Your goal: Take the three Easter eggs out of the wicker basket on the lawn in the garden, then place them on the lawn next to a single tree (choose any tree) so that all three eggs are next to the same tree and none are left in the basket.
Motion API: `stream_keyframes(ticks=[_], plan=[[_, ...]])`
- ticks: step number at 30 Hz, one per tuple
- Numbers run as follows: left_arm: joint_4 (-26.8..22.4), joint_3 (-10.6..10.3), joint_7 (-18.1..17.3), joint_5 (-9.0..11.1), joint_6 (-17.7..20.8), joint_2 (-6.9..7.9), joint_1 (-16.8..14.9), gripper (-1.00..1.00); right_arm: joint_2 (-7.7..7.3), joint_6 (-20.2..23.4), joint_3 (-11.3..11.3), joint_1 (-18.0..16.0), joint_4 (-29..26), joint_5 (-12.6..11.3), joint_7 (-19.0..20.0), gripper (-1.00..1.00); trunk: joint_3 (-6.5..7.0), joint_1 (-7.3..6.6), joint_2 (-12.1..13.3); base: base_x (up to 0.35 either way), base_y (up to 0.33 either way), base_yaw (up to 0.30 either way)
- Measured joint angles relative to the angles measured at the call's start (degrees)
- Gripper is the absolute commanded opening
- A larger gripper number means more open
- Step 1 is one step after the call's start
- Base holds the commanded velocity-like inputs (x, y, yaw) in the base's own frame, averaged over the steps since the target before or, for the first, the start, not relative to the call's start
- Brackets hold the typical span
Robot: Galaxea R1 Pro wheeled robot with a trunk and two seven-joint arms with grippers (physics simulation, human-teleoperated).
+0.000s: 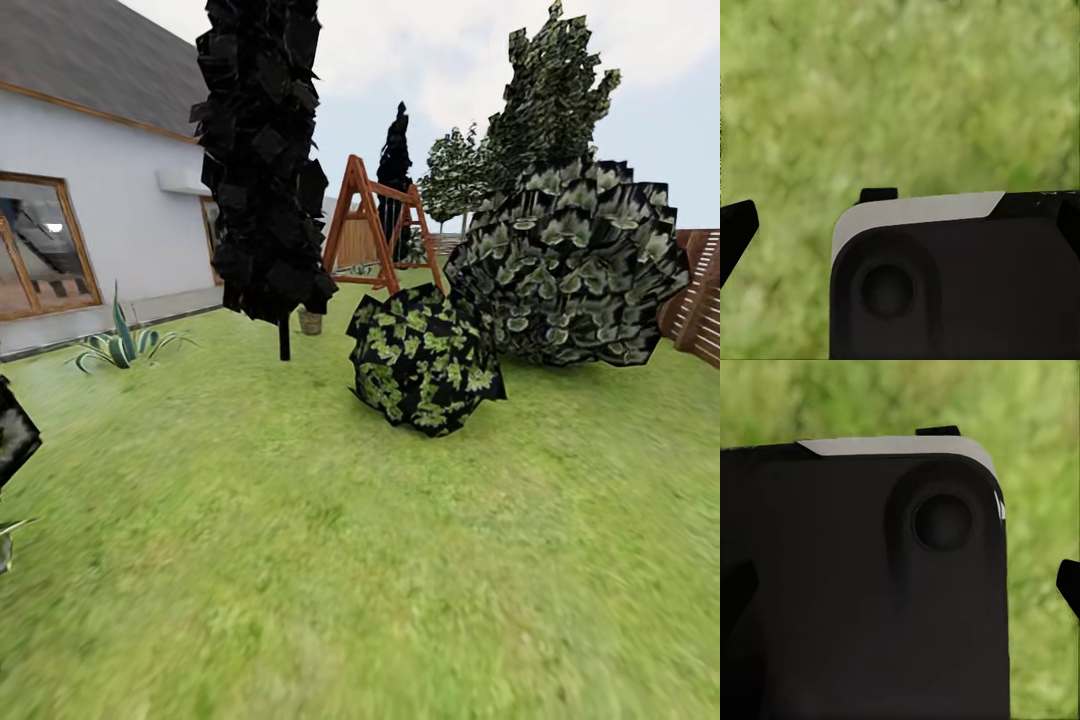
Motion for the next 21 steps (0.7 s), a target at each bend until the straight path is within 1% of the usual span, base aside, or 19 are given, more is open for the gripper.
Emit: stream_keyframes(ticks=[13,21], plan=[[0.0,0.0,0.0,0.0,0.0,0.00,0.0,1.00,0.01,0.0,0.0,0.0,0.0,0.0,0.0,1.00,0.00,0.00,0.0,0.328,0.000,0.219],[0.0,0.0,0.0,0.0,0.0,0.00,0.0,1.00,-0.02,0.0,0.0,0.0,0.0,0.1,0.0,1.00,0.00,0.00,0.0,0.328,0.000,0.059]])
